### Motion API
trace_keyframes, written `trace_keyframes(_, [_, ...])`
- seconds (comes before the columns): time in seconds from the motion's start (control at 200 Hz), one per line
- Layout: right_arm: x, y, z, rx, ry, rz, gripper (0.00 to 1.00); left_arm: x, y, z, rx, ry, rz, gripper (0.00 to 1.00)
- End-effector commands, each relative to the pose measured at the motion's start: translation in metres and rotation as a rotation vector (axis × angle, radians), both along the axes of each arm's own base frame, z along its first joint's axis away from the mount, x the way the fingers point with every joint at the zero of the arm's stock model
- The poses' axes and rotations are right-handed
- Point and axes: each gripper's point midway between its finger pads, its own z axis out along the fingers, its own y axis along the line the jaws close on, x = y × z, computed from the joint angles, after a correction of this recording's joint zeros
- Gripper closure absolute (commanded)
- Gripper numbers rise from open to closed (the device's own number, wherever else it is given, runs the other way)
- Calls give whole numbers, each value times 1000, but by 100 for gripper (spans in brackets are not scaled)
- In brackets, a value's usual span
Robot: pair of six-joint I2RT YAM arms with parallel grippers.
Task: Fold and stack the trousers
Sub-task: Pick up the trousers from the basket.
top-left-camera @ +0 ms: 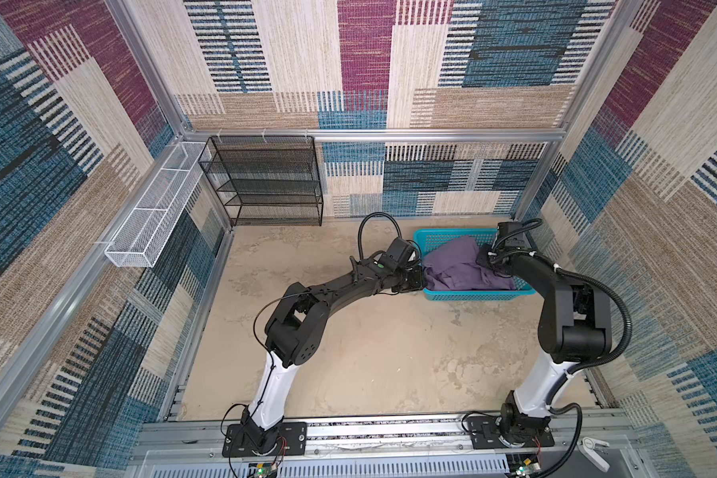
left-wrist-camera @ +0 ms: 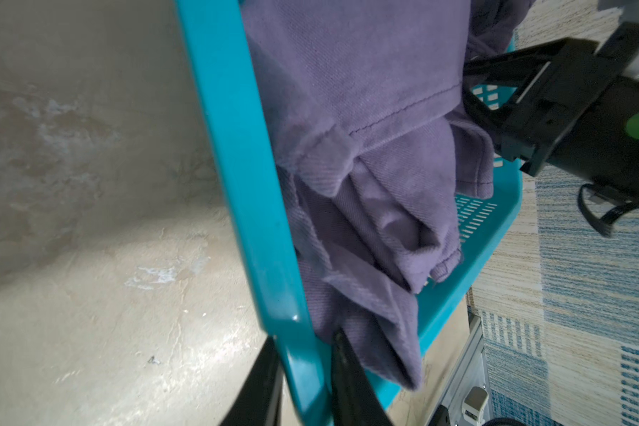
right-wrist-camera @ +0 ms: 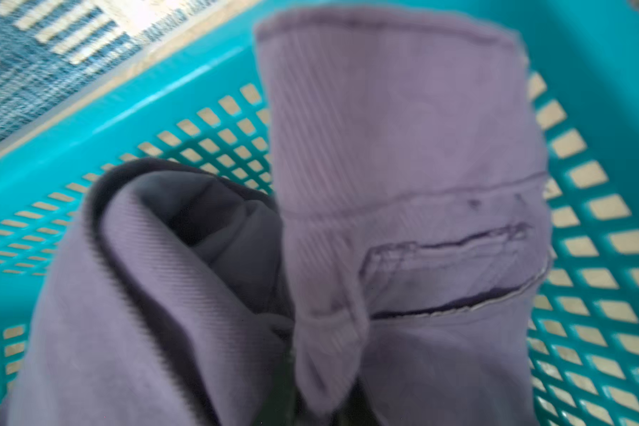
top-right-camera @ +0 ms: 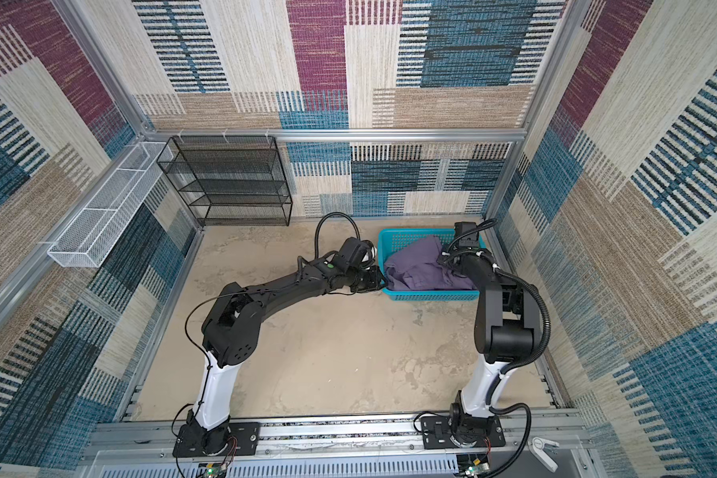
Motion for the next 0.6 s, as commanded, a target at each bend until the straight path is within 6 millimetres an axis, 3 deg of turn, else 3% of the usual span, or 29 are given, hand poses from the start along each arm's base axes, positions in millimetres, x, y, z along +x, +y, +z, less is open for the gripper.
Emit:
trace_keyframes(0.0, [18, 4, 44, 13, -139, 18, 100, -3, 3, -19, 67, 41, -19, 75])
trace_keyframes(0.286, [25, 6, 176, -79, -401, -2, 100, 4, -1, -27, 88, 32, -31, 76])
trace_keyframes(0.381, [24, 21, 216, -91, -483, 18, 100, 5, -1, -26, 93, 27, -30, 76])
trace_keyframes(0.491, [23, 51, 266, -80, -595, 79, 100, 9, -2, -26, 91, 19, -27, 76])
trace_keyframes(0.521, [22, 58, 269, -79, -603, 95, 100, 9, -3, -26, 93, 19, -28, 76])
trace_keyframes(0.531, [22, 63, 284, -78, -633, 103, 100, 10, -2, -26, 94, 21, -27, 75])
trace_keyframes(0.596, [20, 77, 309, -77, -683, 132, 100, 9, -2, -27, 98, 27, -27, 76])
